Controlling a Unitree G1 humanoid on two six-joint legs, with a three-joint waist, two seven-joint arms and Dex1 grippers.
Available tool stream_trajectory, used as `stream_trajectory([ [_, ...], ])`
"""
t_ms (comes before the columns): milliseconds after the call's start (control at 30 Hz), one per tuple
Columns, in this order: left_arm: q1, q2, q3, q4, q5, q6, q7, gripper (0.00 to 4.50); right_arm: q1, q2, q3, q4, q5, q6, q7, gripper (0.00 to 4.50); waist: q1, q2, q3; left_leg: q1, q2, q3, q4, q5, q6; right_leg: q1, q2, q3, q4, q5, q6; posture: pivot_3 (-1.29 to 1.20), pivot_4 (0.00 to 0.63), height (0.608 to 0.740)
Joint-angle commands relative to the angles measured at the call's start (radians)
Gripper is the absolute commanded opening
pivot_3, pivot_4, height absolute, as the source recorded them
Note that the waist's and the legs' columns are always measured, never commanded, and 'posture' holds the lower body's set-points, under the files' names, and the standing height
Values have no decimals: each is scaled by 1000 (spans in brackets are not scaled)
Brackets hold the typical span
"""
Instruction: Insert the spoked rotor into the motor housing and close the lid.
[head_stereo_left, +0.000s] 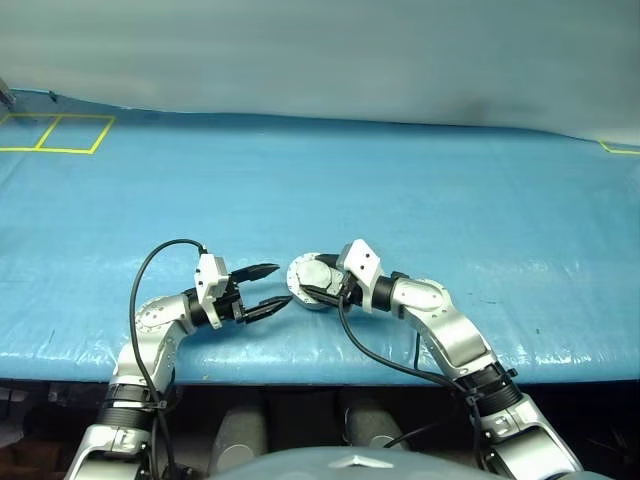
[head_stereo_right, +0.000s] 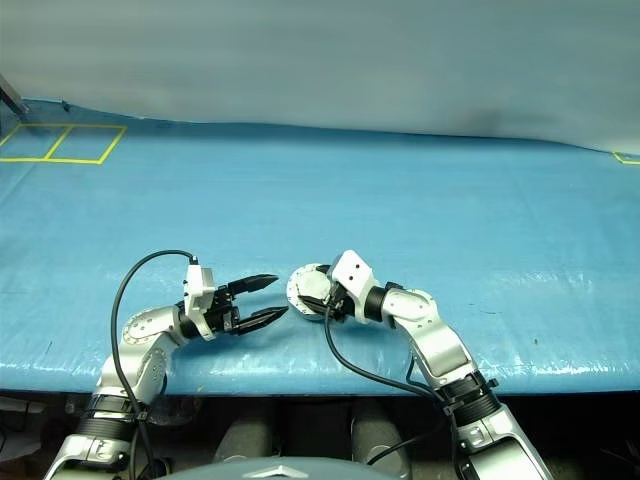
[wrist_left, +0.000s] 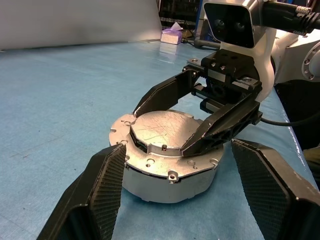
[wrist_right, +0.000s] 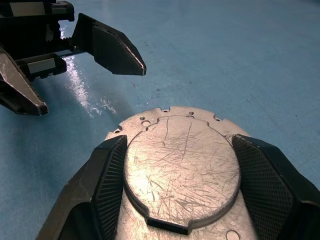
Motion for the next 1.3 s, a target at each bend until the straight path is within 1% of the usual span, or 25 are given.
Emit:
stream_trajectory([
  [33,1,4,-3,-38,-9,-17,-10,3673,26,-31,14,59,-53,28,-4,3002,0,0,0,0,0,0,0,0,0,0,0,0,0,0,0,0,150,740],
  [467,16,1,2,-36,-7,-29,-1,3673,22,-60,21,52,-70,20,19,3002,1,0,0,0,0,0,-1,0,0,0,0,0,-1,0,0,0,150,740],
  [767,19,2,2,-34,-7,-33,4,3673,9,-75,36,78,-105,14,4,3002,3,0,0,0,-1,0,-1,0,0,0,0,0,-1,0,0,0,150,740],
  [1000,-17,-20,5,-18,-6,-1,61,3673,7,-69,34,86,-110,17,-3,3002,4,0,0,0,0,0,0,0,0,1,-1,0,-1,0,0,0,150,740],
  [1100,-41,-33,5,3,-4,10,83,3058,7,-68,34,85,-111,19,-5,3002,4,0,0,0,-1,0,1,0,0,1,0,0,-1,0,0,0,150,740],
  [1267,-71,-51,-17,37,20,1,90,1404,9,-67,34,81,-114,20,-12,3002,4,1,-1,0,-1,0,2,0,0,1,0,0,-1,0,1,0,150,740],
  [1300,-77,-53,-23,45,25,-1,90,1012,10,-67,33,80,-114,20,-14,3002,4,1,-1,0,-1,0,1,0,0,2,0,0,-1,0,1,0,150,740],
])
